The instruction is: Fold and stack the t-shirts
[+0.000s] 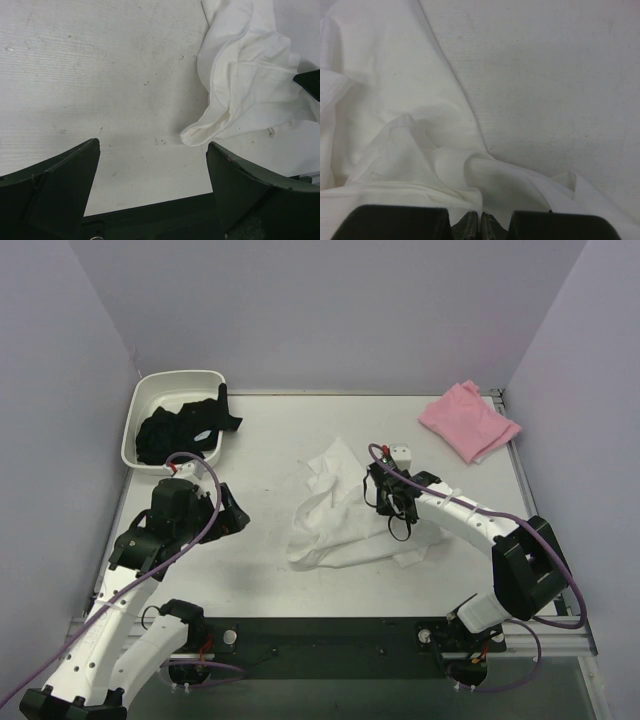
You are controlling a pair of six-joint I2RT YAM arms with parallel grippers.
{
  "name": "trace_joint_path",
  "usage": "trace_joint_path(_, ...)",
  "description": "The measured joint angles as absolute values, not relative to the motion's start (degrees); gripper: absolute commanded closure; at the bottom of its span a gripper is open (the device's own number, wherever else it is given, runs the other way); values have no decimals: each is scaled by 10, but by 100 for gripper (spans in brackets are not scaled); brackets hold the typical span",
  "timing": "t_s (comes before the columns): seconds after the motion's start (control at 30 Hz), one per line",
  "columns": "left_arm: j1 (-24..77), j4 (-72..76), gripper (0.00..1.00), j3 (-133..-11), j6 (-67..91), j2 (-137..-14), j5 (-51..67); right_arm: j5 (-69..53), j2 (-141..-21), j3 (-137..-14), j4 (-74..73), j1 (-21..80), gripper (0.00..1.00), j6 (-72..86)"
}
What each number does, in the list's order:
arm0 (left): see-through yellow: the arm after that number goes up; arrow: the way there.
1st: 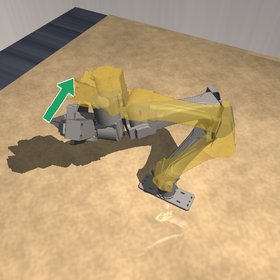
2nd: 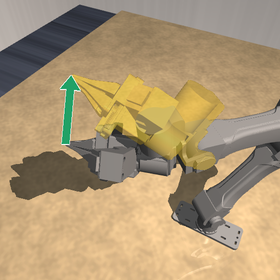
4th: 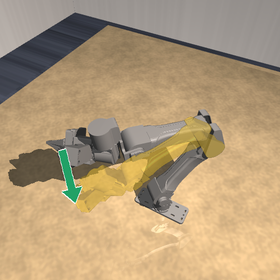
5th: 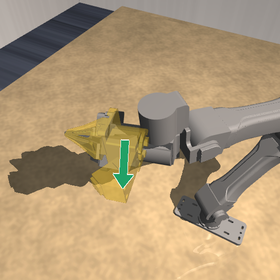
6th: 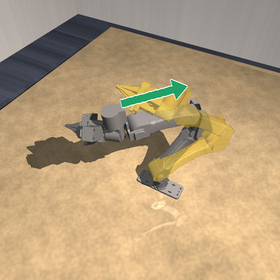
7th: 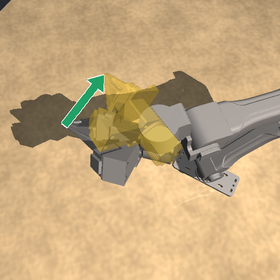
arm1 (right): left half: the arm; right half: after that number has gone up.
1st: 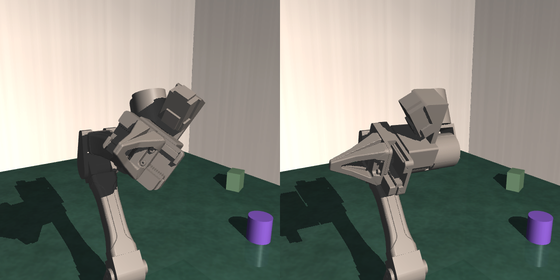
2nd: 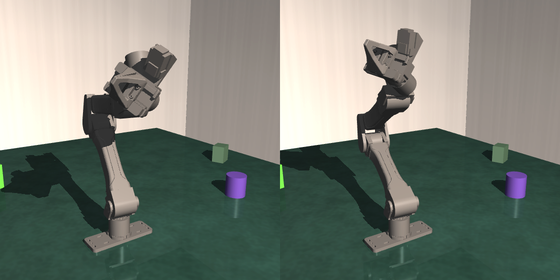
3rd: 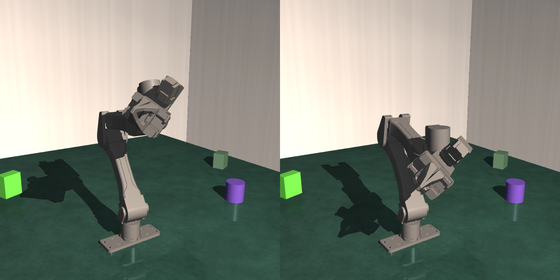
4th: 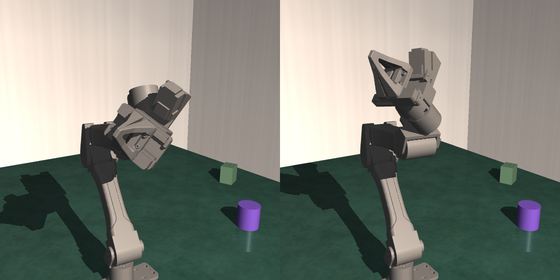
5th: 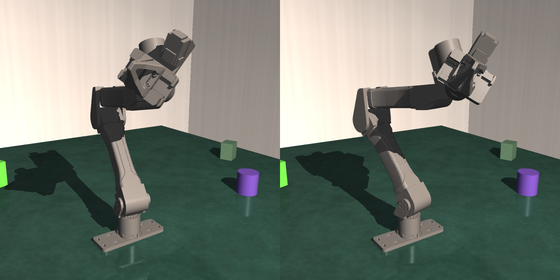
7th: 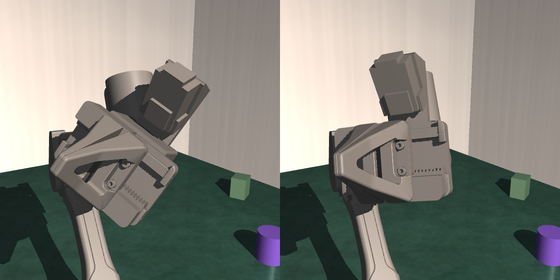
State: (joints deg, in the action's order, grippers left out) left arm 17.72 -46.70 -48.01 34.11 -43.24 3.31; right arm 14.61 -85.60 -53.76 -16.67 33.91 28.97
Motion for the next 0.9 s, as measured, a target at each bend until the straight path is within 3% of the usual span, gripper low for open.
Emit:
trace_joint_path(0.13, 177, -466, 3, -472, 342, -432, 34, 151, -856, -539, -171, 346, 88, 288)
trace_joint_path(0.3, 177, -466, 3, -470, 342, -428, 34, 155, -856, -541, -174, 350, 94, 288)
trace_joint_path(0.9, 178, -466, 3, -468, 343, -422, 34, 181, -856, -566, -193, 379, 84, 287)
